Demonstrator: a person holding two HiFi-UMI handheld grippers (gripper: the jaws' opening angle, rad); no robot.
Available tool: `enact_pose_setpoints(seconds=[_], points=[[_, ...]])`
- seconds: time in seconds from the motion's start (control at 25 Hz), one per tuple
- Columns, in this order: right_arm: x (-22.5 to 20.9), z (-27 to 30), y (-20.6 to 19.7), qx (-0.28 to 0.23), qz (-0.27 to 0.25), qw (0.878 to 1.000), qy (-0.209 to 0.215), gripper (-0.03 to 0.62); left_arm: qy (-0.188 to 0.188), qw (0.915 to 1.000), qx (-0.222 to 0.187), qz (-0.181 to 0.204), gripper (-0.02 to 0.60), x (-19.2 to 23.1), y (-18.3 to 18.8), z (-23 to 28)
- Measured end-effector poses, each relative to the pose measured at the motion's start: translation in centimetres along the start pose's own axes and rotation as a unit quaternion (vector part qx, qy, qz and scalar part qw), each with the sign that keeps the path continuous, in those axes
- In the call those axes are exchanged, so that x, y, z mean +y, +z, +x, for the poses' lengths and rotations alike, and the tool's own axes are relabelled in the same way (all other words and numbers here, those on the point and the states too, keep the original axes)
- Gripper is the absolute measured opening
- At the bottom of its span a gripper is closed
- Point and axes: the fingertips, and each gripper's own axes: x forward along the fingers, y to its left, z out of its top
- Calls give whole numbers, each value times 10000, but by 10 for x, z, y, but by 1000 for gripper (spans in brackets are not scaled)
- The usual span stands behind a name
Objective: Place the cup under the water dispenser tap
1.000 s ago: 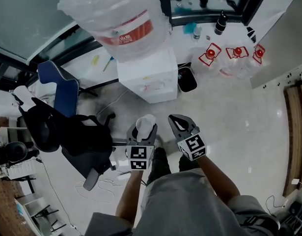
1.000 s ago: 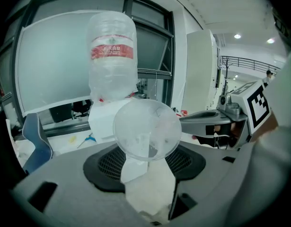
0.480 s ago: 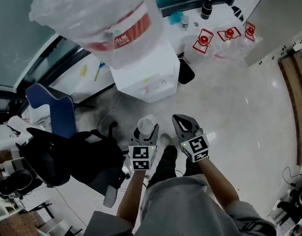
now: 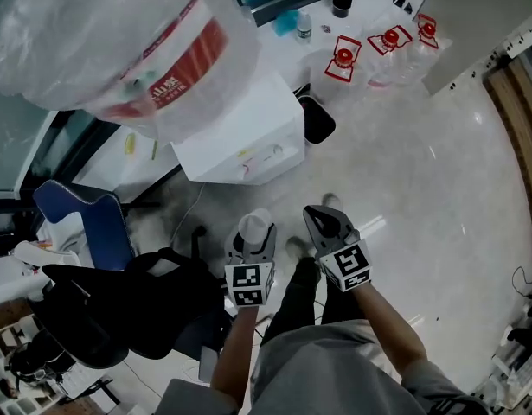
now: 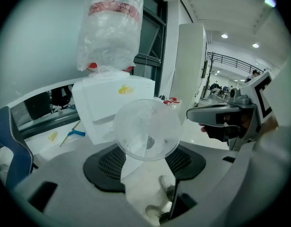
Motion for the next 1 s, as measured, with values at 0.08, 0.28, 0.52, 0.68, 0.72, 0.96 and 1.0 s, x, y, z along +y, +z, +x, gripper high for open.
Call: enact_pose_setpoints(seconds=[0.08, 0.28, 0.52, 0.68, 0.72, 0.96, 1.0], points=[[-10, 11, -6, -2, 16, 10000, 12, 9, 44, 10000, 26, -22, 256, 3, -5, 15], [-37, 33, -30, 82, 45, 10000, 12, 9, 191, 9998, 22, -99, 256, 10, -18, 48], [-53, 49, -57, 184, 3, 9998, 115, 9, 429, 9989, 88, -172, 256, 21, -38, 72], [-60, 58, -71, 224, 111, 9996, 147, 9, 478, 9983, 241, -214, 256, 27, -52, 89], [-60, 61, -73, 219, 140, 9995, 155, 9, 494, 9982, 260, -209, 256, 30, -54, 92], [-65, 73, -88, 170, 124, 9996, 180, 9, 575, 9977, 288, -189, 256, 38, -68, 117], [-66, 76, -91, 172, 75, 9997, 171, 9, 577, 9977, 302, -186, 256, 39, -71, 122]])
